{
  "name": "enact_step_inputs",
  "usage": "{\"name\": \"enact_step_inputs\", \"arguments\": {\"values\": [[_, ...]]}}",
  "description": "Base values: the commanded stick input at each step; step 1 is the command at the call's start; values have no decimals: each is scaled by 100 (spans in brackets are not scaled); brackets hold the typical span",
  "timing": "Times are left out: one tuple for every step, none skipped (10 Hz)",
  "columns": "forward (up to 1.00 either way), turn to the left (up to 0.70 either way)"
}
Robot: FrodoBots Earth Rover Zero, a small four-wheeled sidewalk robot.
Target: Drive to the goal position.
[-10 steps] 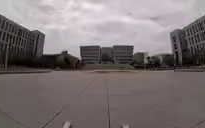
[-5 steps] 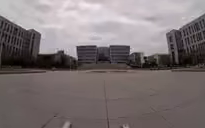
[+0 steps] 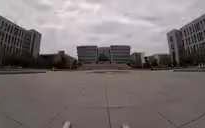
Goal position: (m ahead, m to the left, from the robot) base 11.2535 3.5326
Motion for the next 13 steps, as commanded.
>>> {"name": "enact_step_inputs", "arguments": {"values": [[70, 0], [70, 0], [70, 0], [70, 0], [70, 0], [70, 0], [70, 0], [70, 0], [70, 1], [70, 2], [70, 3], [70, 2], [70, 2]]}}
